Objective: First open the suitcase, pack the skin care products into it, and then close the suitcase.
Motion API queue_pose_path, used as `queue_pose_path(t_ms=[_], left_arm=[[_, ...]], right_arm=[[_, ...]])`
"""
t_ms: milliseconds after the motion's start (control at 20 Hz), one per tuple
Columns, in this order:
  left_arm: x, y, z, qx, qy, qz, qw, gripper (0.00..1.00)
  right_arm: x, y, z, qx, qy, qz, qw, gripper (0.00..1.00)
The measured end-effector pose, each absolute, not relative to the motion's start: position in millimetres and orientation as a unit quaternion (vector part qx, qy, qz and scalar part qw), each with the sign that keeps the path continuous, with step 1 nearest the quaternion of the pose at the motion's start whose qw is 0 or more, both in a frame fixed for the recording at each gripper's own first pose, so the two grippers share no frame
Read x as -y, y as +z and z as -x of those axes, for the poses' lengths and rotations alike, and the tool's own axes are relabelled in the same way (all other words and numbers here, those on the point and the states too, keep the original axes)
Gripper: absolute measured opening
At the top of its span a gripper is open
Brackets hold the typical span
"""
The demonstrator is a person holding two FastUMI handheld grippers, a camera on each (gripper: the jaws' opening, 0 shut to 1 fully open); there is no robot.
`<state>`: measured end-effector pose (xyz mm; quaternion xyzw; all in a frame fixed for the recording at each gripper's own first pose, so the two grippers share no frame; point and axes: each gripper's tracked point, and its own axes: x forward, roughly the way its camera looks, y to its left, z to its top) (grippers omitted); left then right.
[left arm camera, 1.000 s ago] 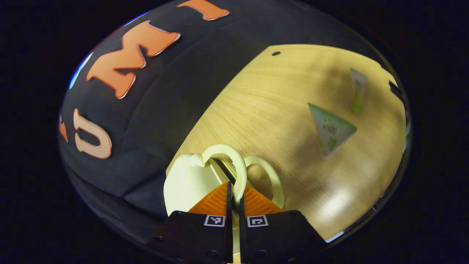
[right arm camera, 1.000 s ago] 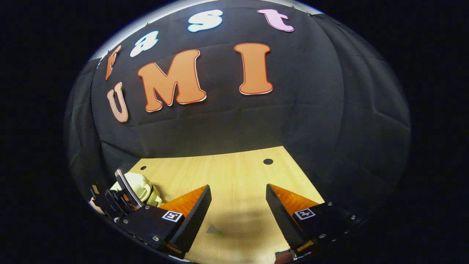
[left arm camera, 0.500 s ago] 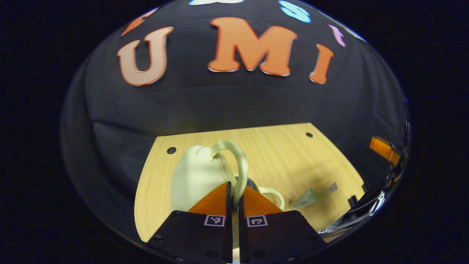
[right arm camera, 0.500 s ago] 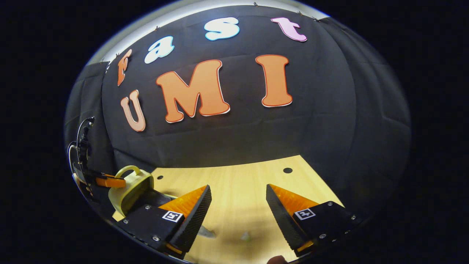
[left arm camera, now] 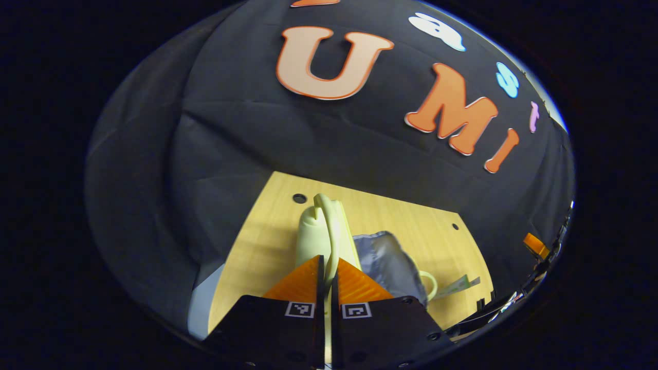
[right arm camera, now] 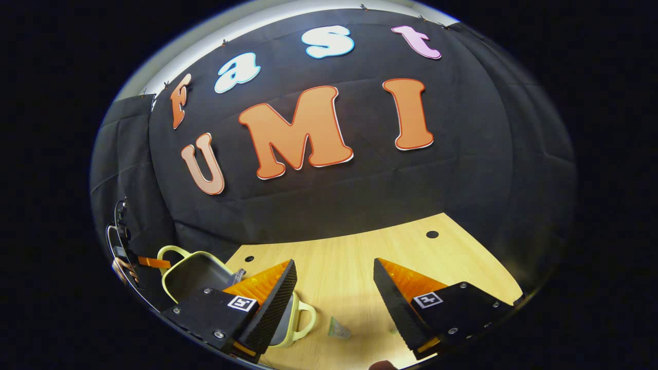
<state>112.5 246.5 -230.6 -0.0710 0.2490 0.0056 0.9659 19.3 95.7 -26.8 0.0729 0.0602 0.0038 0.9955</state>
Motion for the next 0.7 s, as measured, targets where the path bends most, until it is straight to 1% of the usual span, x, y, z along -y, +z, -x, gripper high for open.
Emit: queue_pose_path(t_ms=[100,300,450,700], left_arm=[[-289,-255,-112,-0.268,0.026,0.078,0.960,0.05],[-350,-311,-119,-0.305,0.058,0.101,0.945,0.05],[-380,-349,-126,-0.328,0.080,0.116,0.934,0.05],[-408,-395,-130,-0.363,0.113,0.091,0.921,0.05]], right_arm=[[-113,-24,-19,-0.061,0.011,-0.074,0.995,0.95],[-133,-24,-23,-0.068,0.010,-0.064,0.996,0.95],[-141,-24,-24,-0.075,0.005,-0.056,0.996,0.95],[-137,-27,-22,-0.081,-0.013,-0.049,0.995,0.95]])
